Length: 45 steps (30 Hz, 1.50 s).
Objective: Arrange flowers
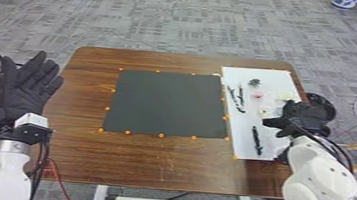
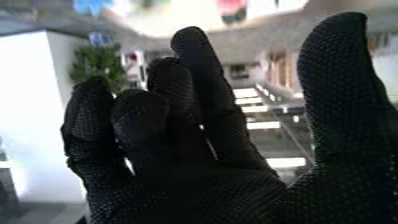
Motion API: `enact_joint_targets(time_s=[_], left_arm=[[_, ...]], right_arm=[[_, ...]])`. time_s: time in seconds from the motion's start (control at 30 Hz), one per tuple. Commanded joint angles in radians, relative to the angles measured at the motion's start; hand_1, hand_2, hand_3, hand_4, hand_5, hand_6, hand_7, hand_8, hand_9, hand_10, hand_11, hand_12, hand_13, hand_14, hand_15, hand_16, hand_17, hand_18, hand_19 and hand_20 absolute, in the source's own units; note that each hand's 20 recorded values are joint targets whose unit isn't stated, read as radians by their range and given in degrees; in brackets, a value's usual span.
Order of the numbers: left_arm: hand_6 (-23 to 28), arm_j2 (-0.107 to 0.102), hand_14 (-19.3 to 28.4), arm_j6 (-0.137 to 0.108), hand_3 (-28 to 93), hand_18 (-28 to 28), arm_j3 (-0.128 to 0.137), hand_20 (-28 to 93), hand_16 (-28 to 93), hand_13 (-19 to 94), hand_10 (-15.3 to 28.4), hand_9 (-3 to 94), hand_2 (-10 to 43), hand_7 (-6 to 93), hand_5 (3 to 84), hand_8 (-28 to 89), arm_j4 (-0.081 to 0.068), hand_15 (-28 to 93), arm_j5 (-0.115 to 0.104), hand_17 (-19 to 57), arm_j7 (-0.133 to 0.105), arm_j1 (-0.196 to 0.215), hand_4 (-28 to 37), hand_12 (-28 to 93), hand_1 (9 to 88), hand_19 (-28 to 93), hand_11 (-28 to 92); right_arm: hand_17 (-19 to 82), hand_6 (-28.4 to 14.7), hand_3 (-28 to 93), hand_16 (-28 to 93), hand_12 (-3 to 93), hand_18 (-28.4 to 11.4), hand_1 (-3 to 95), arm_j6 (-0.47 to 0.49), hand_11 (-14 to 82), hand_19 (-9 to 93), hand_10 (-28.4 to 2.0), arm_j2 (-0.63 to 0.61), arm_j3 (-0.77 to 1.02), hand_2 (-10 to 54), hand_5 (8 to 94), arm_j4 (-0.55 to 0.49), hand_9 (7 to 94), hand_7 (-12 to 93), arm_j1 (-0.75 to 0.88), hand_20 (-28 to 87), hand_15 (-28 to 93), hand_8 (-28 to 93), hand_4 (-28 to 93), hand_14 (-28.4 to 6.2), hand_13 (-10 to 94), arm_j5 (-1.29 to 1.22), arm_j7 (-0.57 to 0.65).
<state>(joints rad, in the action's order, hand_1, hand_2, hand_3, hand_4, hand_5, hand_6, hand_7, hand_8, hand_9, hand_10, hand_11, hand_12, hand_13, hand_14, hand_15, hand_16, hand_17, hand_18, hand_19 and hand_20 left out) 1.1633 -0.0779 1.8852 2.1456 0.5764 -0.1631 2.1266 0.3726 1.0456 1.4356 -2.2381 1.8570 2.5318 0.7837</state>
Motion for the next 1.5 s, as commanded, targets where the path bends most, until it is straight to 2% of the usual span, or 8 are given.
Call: enact_joint_targets(time_s=[0.03,0.33,0.57,0.83,0.9,0.97,1.2,1.5], left_arm=[[8.8,-0.008,13.8,-0.017,38,13.5,0.003,6,-5,21,16.6,30.2,19.3,7.2,38.4,-8,0.001,16,-0.018,-11.3,-0.012,0.026,-28.3,6,36.9,36,16],[8.9,-0.003,14.0,-0.025,40,13.6,-0.002,6,-5,21,16.8,30.4,19.2,7.0,38.4,-8,-0.005,17,-0.034,-11.3,-0.007,0.023,-28.3,6,35.8,36,16],[8.9,0.004,14.0,-0.016,43,13.7,0.001,6,-5,21,16.8,30.5,18.9,7.0,38.4,-8,-0.004,17,-0.027,-11.4,-0.006,0.024,-28.3,6,33.8,37,16],[8.9,0.008,14.2,-0.007,52,13.7,0.01,6,-5,21,17.2,31.4,17.8,7.1,38.4,-8,0.002,18,-0.041,-11.4,-0.011,0.033,-28.3,6,28.7,37,17],[8.9,0.007,14.3,-0.006,54,13.7,0.01,6,-5,22,17.2,31.8,17.6,7.1,38.4,-8,-0.001,18,-0.038,-11.4,-0.013,0.03,-28.3,6,27.6,37,17],[9.0,0.011,14.4,-0.007,55,13.7,0.012,6,-5,22,17.3,32.0,17.3,7.2,38.4,-8,-0.003,18,-0.047,-11.4,-0.015,0.03,-28.3,7,27.1,37,17],[9.1,0.012,14.7,-0.009,62,13.8,0.01,6,-5,22,17.4,33.2,16.9,7.5,39.0,-9,-0.006,18,-0.053,-11.2,-0.02,0.028,-28.3,7,24.1,37,18],[9.2,0.009,14.7,-0.029,64,13.7,0.013,6,-5,22,17.4,32.9,16.6,7.5,39.0,-9,-0.006,19,-0.078,-11.0,-0.036,0.031,-28.3,7,23.1,37,18]], right_arm=[[26,-8.8,60,52,54.3,-28.4,32.2,0.035,59.3,81,-22.4,0.019,-0.028,-9.5,56.8,0.035,51.8,36,0.005,43,79,-11,-28,-21.9,52,-0.037,0.028],[28,-7.7,54,52,53.6,-28.4,37.7,0.072,58.7,81,-21.1,0.047,-0.078,-9.5,62.0,0.07,56.1,32,0.009,44,78,-9,-28,-21.0,56,0.012,-0.001],[29,-7.2,54,52,53.7,-28.4,38.6,0.104,58.5,81,-20.6,0.059,-0.1,-9.5,63.5,0.084,57.6,32,0.015,44,78,-8,-28,-20.7,57,0.013,0.004],[30,-6.5,66,52,53.3,-28.4,41.4,0.135,58.5,82,-20.1,0.081,-0.123,-9.5,65.5,0.11,59.4,33,0.037,44,78,-8,-26,-20.5,59,0.025,0.011],[31,-5.4,64,52,53.3,-28.4,46.2,0.139,58.5,82,-19.4,0.083,-0.127,-9.5,66.4,0.122,61.0,33,0.044,44,77,10,-25,-20.1,59,0.035,0.01],[33,-4.2,59,53,54.1,-28.1,51.5,0.181,58.8,83,-18.5,0.089,-0.127,-9.5,67.8,0.128,62.9,35,0.041,44,78,17,-24,-19.3,61,0.005,0.026],[35,-2.2,55,55,55.9,-27.9,54.3,0.162,60.2,85,-16.9,0.094,-0.139,-9.5,69.5,0.149,66.3,40,0.051,45,79,20,-22,-18.3,62,0.016,0.016],[38,-1.3,65,52,62.0,-27.6,53.0,0.027,55.8,85,-15.4,0.083,-0.129,-9.5,71.5,0.134,71.5,48,0.07,44,78,21,-15,-17.1,66,0.035,-0.015]])
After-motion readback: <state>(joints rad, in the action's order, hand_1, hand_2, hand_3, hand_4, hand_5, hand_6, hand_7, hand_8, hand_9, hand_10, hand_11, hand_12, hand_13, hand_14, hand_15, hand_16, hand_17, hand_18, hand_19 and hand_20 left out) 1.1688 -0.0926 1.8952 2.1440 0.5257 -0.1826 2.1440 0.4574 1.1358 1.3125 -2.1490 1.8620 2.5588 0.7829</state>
